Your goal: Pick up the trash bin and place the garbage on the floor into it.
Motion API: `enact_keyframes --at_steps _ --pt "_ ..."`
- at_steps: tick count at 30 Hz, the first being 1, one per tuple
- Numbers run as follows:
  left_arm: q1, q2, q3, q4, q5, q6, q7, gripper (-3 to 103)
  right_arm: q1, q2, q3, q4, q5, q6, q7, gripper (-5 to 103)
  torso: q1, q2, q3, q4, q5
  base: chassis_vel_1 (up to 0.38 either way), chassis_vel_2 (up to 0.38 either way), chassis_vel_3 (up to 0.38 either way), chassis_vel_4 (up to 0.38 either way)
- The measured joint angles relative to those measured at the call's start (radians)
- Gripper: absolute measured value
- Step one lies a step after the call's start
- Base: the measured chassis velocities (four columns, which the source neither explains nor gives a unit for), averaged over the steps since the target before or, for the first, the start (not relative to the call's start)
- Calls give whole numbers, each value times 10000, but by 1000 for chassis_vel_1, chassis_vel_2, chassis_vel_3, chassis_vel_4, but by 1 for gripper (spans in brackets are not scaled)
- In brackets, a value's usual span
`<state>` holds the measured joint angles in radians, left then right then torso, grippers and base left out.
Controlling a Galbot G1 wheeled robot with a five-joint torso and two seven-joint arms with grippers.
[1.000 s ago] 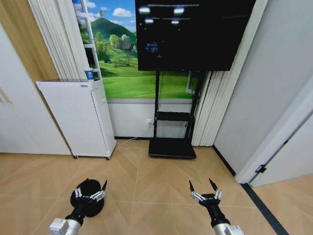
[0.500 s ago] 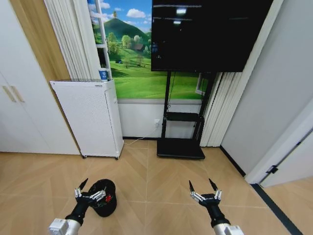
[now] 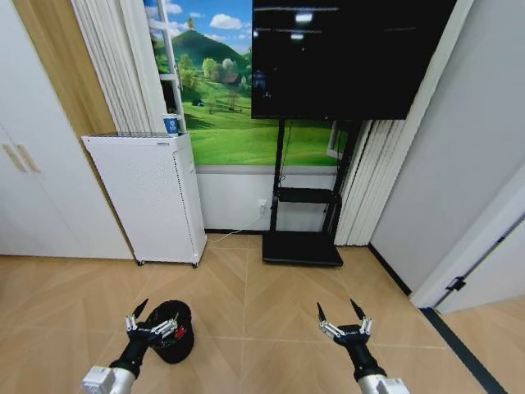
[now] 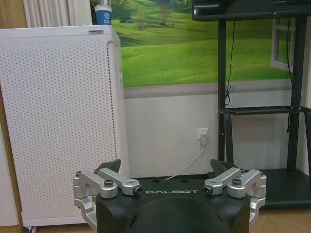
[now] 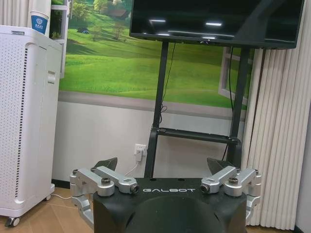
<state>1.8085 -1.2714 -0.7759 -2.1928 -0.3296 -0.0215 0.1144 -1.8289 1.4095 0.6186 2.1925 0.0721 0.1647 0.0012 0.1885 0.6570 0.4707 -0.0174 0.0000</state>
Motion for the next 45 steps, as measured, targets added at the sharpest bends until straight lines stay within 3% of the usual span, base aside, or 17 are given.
enact_keyframes --at_steps 15,18,19,29,31,35,36,39,41,43,45 --pt "0 1 0 0 -1 0 4 100 0 0 0 0 0 0 0 100 0 0 -2 0 -5 118 -128 -127 131" --pt "0 0 0 0 0 0 5 100 0 0 0 -1 0 0 1 100 0 0 -1 -1 8 273 -233 -251 235" --pt "-1 0 -1 0 0 0 5 100 0 0 1 -1 0 0 0 100 0 0 -2 -2 -8 259 -274 -283 274" --pt "0 -1 -1 0 -1 0 5 100 0 0 0 0 0 1 1 100 -4 1 -4 1 -7 332 -323 -324 331" --pt "-1 0 -2 0 0 0 4 100 0 0 -1 -1 0 0 0 100 -2 0 -1 -2 8 380 -378 -407 350" --pt "2 -1 0 0 -1 1 6 100 -3 0 1 -1 0 0 1 100 -6 4 -5 0 -13 350 -319 -344 339" --pt "3 0 -3 -2 0 0 4 100 -3 0 -1 -2 0 0 0 100 -7 3 -4 -1 15 335 -267 -340 266" --pt "4 0 -2 -1 0 0 0 100 -2 0 -2 -2 0 0 -1 100 -7 6 -7 11 -6 260 -114 -303 157" --pt "3 0 0 -2 0 0 8 100 -5 0 0 -2 0 0 0 100 -8 4 -3 -7 5 112 36 -215 78" --pt "1 1 0 -2 0 0 8 100 -5 1 0 -3 0 0 1 100 -8 5 -5 -9 10 76 -6 -163 13" --pt "0 1 0 -1 0 0 8 100 -3 1 0 -2 0 0 1 100 -2 2 0 -1 -9 -17 28 -25 -50"
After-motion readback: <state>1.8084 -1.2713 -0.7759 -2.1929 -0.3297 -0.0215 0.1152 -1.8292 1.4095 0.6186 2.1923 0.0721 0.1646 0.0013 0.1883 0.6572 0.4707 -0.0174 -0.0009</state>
